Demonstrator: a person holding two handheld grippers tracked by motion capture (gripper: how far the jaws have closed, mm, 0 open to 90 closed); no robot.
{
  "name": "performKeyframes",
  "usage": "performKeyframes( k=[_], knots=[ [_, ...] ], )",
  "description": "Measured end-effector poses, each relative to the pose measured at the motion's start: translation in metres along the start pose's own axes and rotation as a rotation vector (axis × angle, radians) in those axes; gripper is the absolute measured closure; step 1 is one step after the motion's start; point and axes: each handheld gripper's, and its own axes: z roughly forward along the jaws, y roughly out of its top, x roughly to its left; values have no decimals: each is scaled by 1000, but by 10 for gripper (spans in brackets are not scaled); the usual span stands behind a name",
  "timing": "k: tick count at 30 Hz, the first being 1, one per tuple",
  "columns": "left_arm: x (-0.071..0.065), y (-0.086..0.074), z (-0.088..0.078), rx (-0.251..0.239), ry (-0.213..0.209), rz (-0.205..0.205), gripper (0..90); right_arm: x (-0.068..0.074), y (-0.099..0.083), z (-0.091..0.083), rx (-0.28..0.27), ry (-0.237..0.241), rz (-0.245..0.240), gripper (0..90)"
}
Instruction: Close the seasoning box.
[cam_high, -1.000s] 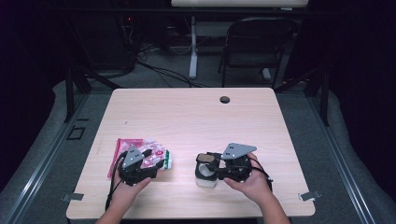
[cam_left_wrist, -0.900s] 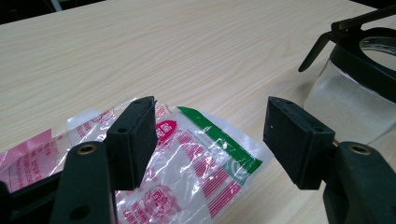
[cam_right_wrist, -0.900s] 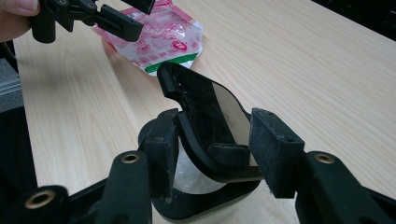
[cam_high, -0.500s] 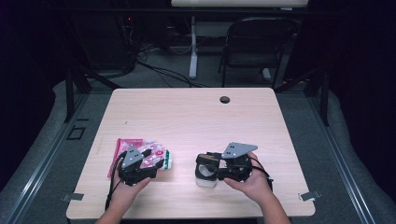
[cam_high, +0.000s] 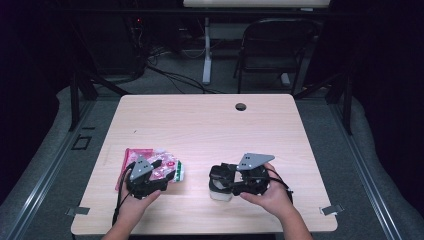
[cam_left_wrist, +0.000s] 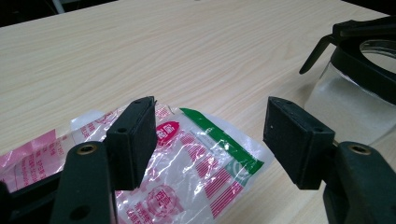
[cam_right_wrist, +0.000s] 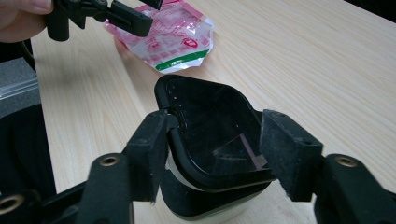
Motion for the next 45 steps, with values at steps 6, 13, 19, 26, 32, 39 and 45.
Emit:
performKeyframes(
  k=[6,13,19,26,32,39,45],
  knots=[
    [0,0,0,-1,0,1,347,0,0,-1,-12,12,2,377],
    [2,1,-2,-5,4,-5,347,-2,0,-3,-27,4,23,378],
    [3,1,-3,0,9,-5,347,-6,-1,-4,-20,-17,47,382],
    [5,1,-4,-9,14,-11,347,-12,-2,-6,-30,-57,88,389],
    [7,2,-6,-16,29,-19,348,-19,-5,-8,-35,-93,141,392],
    [12,2,-10,-18,43,-33,348,-25,-8,-9,-28,-141,208,394],
    [18,2,-11,-22,60,-46,348,-32,-12,-12,-40,-196,267,400]
  ],
)
